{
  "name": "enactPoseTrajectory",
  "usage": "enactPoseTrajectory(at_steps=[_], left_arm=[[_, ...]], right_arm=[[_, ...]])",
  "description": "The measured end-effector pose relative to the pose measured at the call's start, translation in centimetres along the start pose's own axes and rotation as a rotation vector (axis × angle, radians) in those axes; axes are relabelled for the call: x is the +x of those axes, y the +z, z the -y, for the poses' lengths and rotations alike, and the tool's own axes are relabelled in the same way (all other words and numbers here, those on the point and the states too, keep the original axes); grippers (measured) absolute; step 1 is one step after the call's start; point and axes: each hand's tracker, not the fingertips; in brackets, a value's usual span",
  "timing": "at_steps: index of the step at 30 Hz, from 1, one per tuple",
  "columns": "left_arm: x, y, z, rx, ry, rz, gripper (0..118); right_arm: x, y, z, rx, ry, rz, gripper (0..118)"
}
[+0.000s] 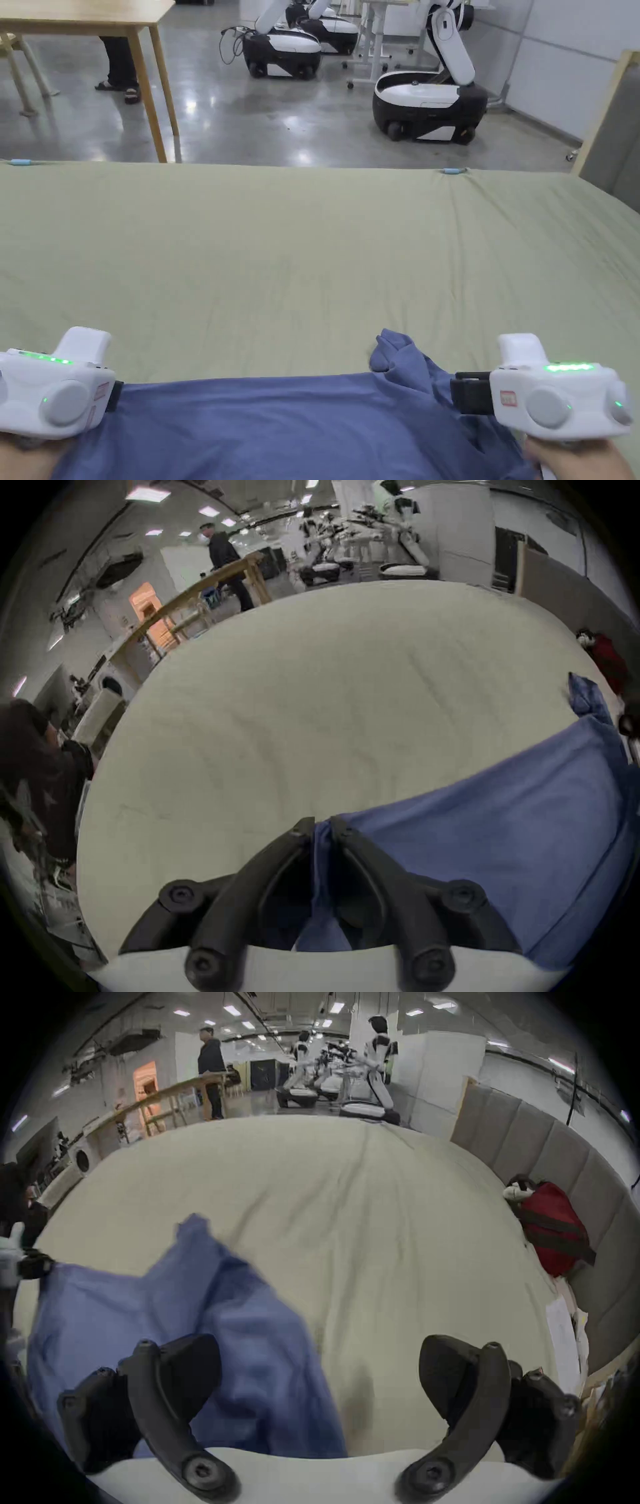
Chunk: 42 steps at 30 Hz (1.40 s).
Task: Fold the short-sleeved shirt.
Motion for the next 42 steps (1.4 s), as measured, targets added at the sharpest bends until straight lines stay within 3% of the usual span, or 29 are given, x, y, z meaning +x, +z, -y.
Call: enactPoseTrajectory(at_steps=[2,4,5,6,7,8,10,13,15,18,22,28,33,36,37,38,39,40,41,42], left_arm=[[-0.3,0.4,-0.4,0.011,-0.007,-0.010,7],[0.0,1.1,-0.2,0.017,-0.004,-0.004,7],[-0.1,1.2,-0.3,0.019,-0.001,-0.005,7],[-0.3,1.3,-0.3,0.018,-0.002,-0.005,7],[-0.5,1.4,-0.3,0.017,-0.002,-0.004,7],[0.0,2.0,0.3,0.020,0.003,-0.004,7],[-0.4,2.6,0.6,0.028,0.021,0.002,7],[-0.3,4.8,1.3,0.050,0.036,0.005,7],[-0.7,7.1,1.6,0.089,0.048,0.011,7],[-1.1,11.7,2.9,0.176,0.085,0.035,7],[-1.8,18.6,6.7,0.280,0.112,0.059,7],[-2.6,23.3,15.7,0.253,0.145,0.061,7],[-4.2,20.8,22.3,0.107,0.227,0.076,7],[-3.8,19.3,23.5,0.075,0.201,0.051,8],[-3.6,19.3,23.6,0.081,0.200,0.044,16],[-3.6,19.5,23.6,0.093,0.203,0.033,41],[-3.4,19.9,23.4,0.114,0.208,0.007,79],[-2.7,20.8,22.9,0.131,0.217,-0.025,108],[-2.4,21.5,22.5,0.167,0.228,-0.018,109],[-1.9,22.4,21.8,0.221,0.238,0.006,109]], right_arm=[[-0.4,-1.9,-0.5,-0.087,0.004,-0.010,111],[-1.0,-3.0,-0.2,-0.176,0.026,-0.034,82],[-1.0,-2.7,0.1,-0.155,0.010,-0.083,76],[-0.7,-1.8,0.1,-0.117,-0.004,-0.032,53],[-0.7,-1.0,0.0,-0.122,-0.013,-0.043,18],[-0.6,-0.3,0.1,-0.115,-0.032,-0.043,8],[-0.2,1.0,0.7,-0.094,-0.012,-0.026,8],[1.2,3.1,1.0,-0.055,-0.053,-0.069,8],[2.3,6.1,1.1,0.058,-0.056,-0.061,8],[3.7,11.8,1.4,0.178,-0.084,-0.131,8],[4.9,19.3,4.6,0.310,-0.056,-0.157,8],[5.0,24.7,13.8,0.320,-0.015,-0.095,8],[4.3,23.2,21.2,0.196,-0.029,-0.049,8],[3.6,21.6,22.7,0.130,-0.020,-0.036,8],[3.4,21.6,22.8,0.136,-0.020,-0.036,9],[3.7,20.7,22.9,0.127,-0.020,-0.040,13],[3.7,21.1,22.7,0.129,-0.020,-0.048,28],[3.5,22.2,22.4,0.198,-0.027,-0.069,58],[3.3,23.2,22.0,0.264,-0.039,-0.089,80],[2.9,24.6,20.9,0.311,-0.051,-0.121,93]])
